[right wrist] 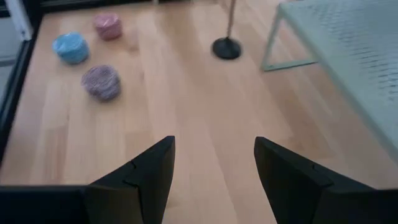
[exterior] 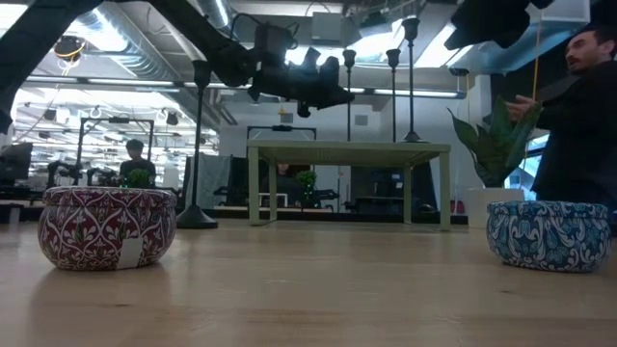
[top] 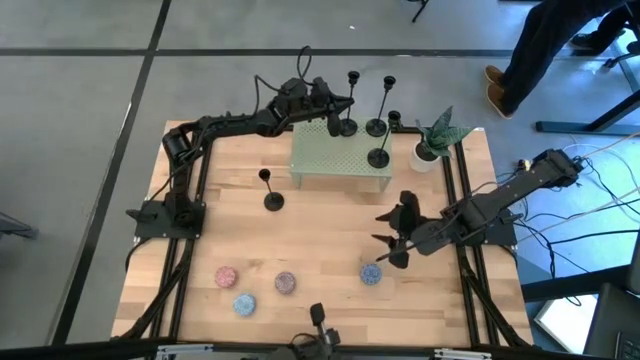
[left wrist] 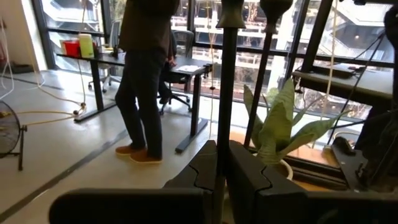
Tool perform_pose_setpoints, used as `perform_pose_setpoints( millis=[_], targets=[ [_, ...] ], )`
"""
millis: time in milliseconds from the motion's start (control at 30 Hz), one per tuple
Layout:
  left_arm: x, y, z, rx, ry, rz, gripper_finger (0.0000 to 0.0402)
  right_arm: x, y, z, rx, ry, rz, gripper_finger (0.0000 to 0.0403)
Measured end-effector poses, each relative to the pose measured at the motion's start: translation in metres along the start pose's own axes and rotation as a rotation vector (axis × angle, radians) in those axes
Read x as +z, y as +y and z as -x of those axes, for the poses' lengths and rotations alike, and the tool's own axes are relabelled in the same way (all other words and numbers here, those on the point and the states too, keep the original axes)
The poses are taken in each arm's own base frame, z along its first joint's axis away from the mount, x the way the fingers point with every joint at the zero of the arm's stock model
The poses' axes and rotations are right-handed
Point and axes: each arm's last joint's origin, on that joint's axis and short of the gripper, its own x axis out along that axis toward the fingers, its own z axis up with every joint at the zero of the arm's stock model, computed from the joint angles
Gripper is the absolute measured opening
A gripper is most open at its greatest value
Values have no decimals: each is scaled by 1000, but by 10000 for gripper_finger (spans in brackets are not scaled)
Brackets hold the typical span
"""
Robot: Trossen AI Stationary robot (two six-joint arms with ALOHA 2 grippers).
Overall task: Pick & Place candle stick holders
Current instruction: Put the black candle holder on the shelf
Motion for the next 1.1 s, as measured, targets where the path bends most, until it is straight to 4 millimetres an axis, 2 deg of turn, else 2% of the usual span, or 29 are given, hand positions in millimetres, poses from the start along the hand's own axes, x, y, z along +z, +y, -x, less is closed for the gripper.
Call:
perform_pose_setpoints(
  millis=[167, 667, 1100],
  targets=[
    [2, 0, 0, -2, -18, -5, 13, 3, -4, 7, -6, -29, -6, 225],
    [-6, -3, -5, -6, -13, -42, 27, 3, -3, 5, -6, -28, -6, 225],
    [-6, -5, -5, -13, -23, -51, 42, 3, -3, 5, -6, -28, -6, 225]
  ],
)
